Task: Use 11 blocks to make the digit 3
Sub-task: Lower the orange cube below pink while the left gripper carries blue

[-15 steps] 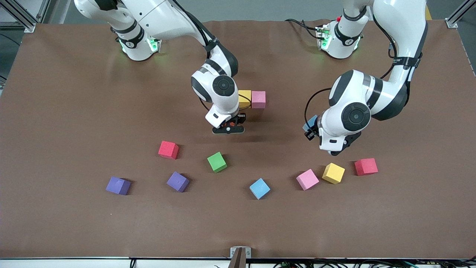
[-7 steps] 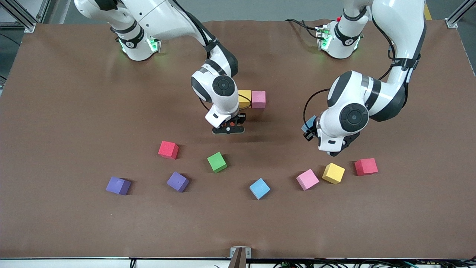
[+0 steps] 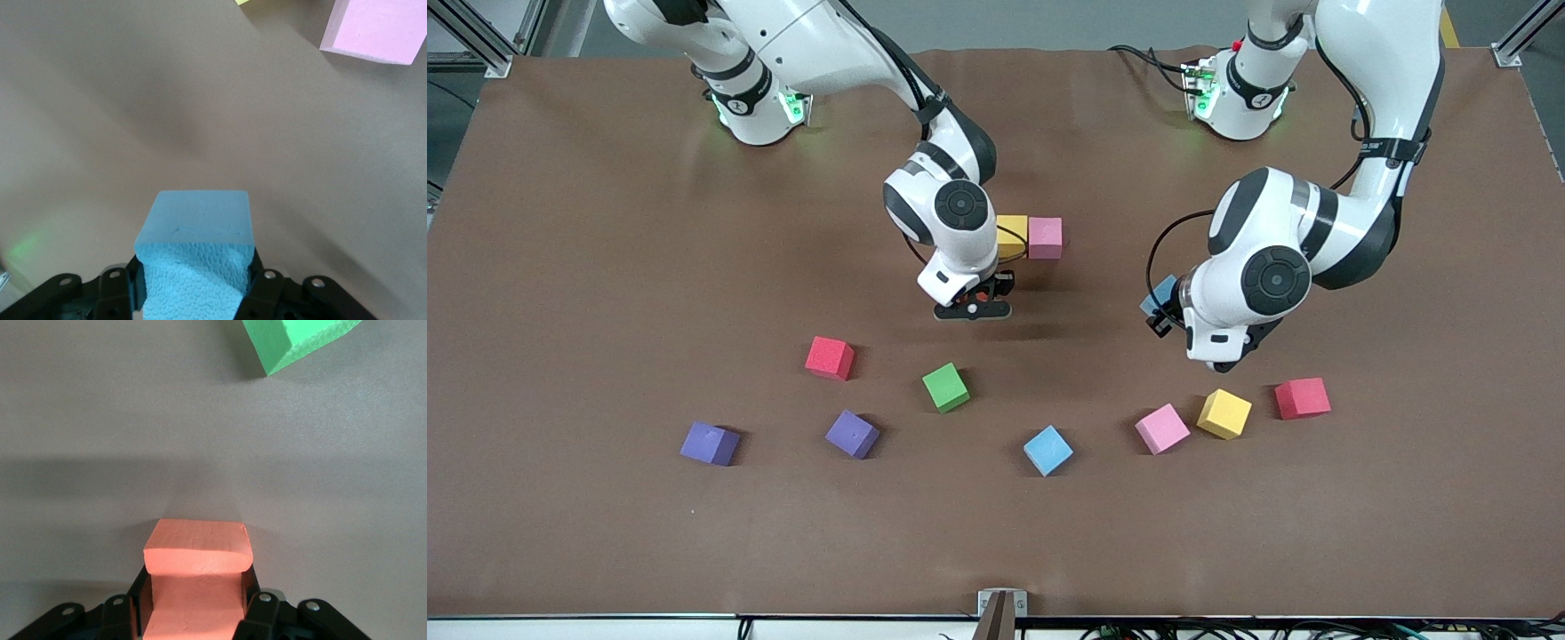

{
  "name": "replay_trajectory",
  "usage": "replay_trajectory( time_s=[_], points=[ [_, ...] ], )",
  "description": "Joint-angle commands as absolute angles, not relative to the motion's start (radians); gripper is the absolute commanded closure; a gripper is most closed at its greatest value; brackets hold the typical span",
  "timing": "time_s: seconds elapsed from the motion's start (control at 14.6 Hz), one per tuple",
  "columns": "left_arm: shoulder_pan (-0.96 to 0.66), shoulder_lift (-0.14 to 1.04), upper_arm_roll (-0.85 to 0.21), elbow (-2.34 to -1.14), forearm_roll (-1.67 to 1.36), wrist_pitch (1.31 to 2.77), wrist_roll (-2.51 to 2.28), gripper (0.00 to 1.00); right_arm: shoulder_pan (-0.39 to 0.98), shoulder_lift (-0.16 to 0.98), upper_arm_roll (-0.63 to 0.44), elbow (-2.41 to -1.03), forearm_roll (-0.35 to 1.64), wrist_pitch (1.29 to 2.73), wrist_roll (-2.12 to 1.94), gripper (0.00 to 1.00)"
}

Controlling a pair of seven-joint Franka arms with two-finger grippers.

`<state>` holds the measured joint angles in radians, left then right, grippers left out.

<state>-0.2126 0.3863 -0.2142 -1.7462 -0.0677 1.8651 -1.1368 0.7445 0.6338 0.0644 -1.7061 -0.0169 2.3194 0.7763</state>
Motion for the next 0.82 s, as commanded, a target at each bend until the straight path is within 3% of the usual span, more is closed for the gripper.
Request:
replay_trajectory(
  time_s=[0.0,0.75],
  points=[
    [-0.222,0.4,-0.212,-1.721,-0.083,1.859,-1.167,0.81,0.739,0.624,0.061,-1.729,-0.005,2.318,0.781,1.0],
    [-0.23,0.411,-0.212,-1.721,-0.084,1.879,-1.275,0.81,0.738,0.624,0.058,-1.738,-0.005,2.316,0.784,1.0]
  ],
)
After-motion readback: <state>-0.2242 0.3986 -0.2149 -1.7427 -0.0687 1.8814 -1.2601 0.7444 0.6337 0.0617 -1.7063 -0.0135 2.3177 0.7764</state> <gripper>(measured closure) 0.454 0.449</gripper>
